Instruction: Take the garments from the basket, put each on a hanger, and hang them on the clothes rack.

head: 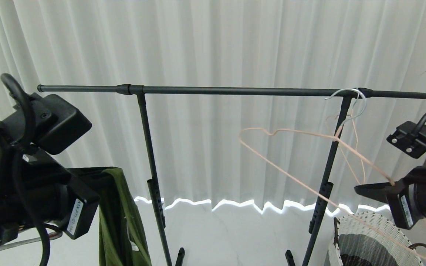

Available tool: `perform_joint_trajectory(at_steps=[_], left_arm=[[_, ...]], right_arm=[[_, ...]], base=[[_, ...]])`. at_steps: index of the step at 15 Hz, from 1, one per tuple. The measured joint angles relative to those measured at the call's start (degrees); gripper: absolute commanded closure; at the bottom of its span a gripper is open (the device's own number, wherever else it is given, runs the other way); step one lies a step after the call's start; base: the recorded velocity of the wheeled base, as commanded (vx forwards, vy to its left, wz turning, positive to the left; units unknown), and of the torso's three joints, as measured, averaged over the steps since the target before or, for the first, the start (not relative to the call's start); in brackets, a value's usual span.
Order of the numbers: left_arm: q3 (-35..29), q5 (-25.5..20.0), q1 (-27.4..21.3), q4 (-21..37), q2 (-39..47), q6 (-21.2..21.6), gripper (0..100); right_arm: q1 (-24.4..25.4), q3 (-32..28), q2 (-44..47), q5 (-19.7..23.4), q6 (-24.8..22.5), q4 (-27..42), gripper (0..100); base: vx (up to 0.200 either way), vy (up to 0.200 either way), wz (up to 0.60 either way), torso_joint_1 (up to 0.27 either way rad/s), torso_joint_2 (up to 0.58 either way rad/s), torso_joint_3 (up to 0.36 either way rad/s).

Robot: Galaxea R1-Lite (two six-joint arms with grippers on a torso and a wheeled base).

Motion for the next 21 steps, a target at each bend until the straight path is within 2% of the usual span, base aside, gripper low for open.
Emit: perform_joint_trajectory(at_steps=[2, 4, 8, 11, 21], left_arm=[[-0.59, 2.05, 0.78, -0.04, 1.94, -0.28, 100], [-2.07, 5.67, 1.68, -0.04, 4.77, -2.39, 100], [-6.92, 9.52, 2.11, -0.04, 11.93, -13.26, 100], [-8.36, 9.74, 2.05, -0.06, 14.82, -14.34, 100], [-8.63, 9.76, 0.39, -0.04, 16.46, -18.52, 100]], right_arm=[[7.83, 0.44, -0.24, -0.41, 3.02, 0.17, 100], [15.27, 0.93, -0.28, -1.06, 5.46, 0.24, 100], [25.47, 2.39, -0.39, -1.50, 9.68, 0.24, 100], [27.23, 2.43, -0.16, -1.71, 9.96, -0.16, 100], [27.50, 2.30, 5.51, -2.69, 10.97, -6.84, 100]], base=[[0.000, 0.000, 0.00, 0.000, 0.00, 0.000], [0.000, 0.000, 0.00, 0.000, 0.00, 0.000], [0.000, 0.000, 0.00, 0.000, 0.00, 0.000], [0.000, 0.000, 0.00, 0.000, 0.00, 0.000], [0.000, 0.000, 0.00, 0.000, 0.00, 0.000]])
